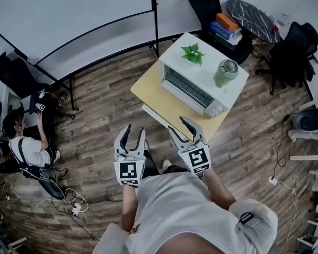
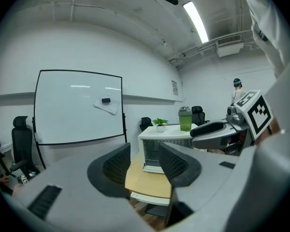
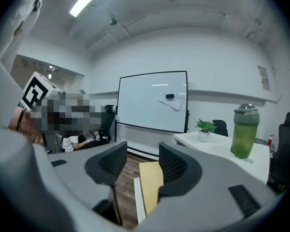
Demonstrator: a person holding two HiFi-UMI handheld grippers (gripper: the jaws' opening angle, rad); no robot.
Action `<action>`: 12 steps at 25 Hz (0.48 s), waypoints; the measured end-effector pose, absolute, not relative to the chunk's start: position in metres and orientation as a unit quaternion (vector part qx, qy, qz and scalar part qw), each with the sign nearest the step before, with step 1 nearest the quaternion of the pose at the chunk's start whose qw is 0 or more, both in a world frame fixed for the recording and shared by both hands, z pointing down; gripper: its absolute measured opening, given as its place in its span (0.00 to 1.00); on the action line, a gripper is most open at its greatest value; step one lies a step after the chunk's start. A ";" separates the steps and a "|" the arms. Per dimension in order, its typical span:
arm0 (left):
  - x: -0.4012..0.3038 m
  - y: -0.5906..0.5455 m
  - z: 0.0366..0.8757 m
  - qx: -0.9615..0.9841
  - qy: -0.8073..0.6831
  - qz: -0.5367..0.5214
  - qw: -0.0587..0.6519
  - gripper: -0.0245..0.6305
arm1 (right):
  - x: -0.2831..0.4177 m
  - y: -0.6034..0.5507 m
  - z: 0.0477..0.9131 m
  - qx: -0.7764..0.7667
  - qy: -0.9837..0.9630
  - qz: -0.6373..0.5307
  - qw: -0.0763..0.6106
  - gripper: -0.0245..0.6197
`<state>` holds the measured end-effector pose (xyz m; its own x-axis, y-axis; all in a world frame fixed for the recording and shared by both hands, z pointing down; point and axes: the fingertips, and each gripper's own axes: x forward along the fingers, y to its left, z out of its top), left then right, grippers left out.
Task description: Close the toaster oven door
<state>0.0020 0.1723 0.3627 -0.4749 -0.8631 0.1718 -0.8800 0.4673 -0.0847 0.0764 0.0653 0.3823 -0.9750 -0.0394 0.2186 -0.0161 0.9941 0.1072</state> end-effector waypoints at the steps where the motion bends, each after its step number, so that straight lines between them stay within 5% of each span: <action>1: -0.001 0.169 0.364 0.514 -0.852 0.080 0.052 0.31 | 0.074 0.063 0.384 0.018 -0.992 -0.050 0.111 0.36; 12: -0.047 0.114 0.387 0.589 -0.802 0.079 0.063 0.32 | 0.046 0.029 0.407 0.086 -0.986 -0.034 0.136 0.37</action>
<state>-0.0470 0.1145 0.3873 -0.2984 -0.9345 0.1940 -0.9544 0.2937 -0.0534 0.0461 0.0293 0.4071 -0.9482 -0.1799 0.2618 -0.1612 0.9827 0.0915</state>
